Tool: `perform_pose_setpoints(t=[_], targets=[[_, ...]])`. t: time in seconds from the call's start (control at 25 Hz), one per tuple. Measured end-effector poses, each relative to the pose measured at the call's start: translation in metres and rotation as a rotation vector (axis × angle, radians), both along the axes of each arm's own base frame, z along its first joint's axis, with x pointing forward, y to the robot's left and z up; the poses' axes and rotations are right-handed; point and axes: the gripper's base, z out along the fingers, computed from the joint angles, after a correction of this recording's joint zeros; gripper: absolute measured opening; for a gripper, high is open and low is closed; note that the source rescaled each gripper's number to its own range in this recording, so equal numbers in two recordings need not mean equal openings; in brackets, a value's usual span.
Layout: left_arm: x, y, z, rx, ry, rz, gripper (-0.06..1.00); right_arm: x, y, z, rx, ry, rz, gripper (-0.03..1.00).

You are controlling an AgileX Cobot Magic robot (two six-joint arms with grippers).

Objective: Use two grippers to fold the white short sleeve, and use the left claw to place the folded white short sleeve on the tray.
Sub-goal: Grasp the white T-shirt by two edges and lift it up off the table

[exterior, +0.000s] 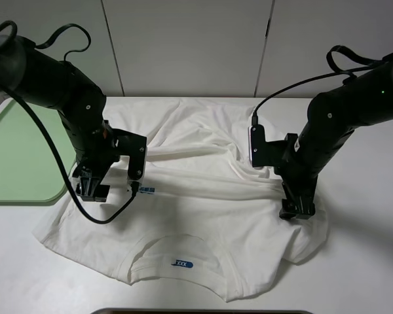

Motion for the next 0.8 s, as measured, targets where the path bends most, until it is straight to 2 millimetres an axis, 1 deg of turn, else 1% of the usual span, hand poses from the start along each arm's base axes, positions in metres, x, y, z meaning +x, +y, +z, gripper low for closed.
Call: perform_pose_setpoints(t=[0.16,0.2,0.32,0.44,0.48,0.52,0.56,0.72,0.76,0.8], targets=[[0.0006,-0.0005,0.0,-0.005,-0.006,-0.002,0.84,0.0011,0.0005,0.0,0.005,-0.011,0.001,1.0],[0.0002,-0.0005,-0.0009,-0.01,-0.01,-0.003,0.81,0.0011,0.0005,0.0,0.004,-0.011,0.002,1.0],[-0.0022,0.0005,-0.0033,-0.01,-0.005,-0.004,0.8,0.0012,0.0005,0.0,0.005,-0.013,0.002,0.99],[-0.0026,0.0019,-0.0041,-0.009,-0.003,-0.001,0.77,0.0012,0.0005,0.0,0.005,-0.013,0.002,0.87],[-0.0025,0.0023,-0.0042,-0.009,-0.003,0.0,0.73,0.0012,0.0005,0.0,0.005,-0.013,0.002,0.87],[-0.0022,0.0029,-0.0042,-0.009,-0.003,0.002,0.69,0.0012,0.0005,0.0,0.005,-0.013,0.003,0.78],[-0.0022,0.0029,-0.0042,-0.009,-0.003,0.002,0.63,0.0012,0.0005,0.0,0.005,-0.013,0.003,0.73],[-0.002,0.0032,-0.0042,-0.009,-0.003,0.003,0.37,0.0012,0.0005,0.0,0.005,-0.013,0.003,0.56],[-0.002,0.0032,-0.0042,-0.009,-0.003,0.003,0.37,0.0012,0.0005,0.0,0.005,-0.013,0.003,0.56],[-0.002,0.0031,-0.0042,-0.01,-0.004,0.003,0.32,0.0012,0.0005,0.0,0.005,-0.013,0.003,0.45]])
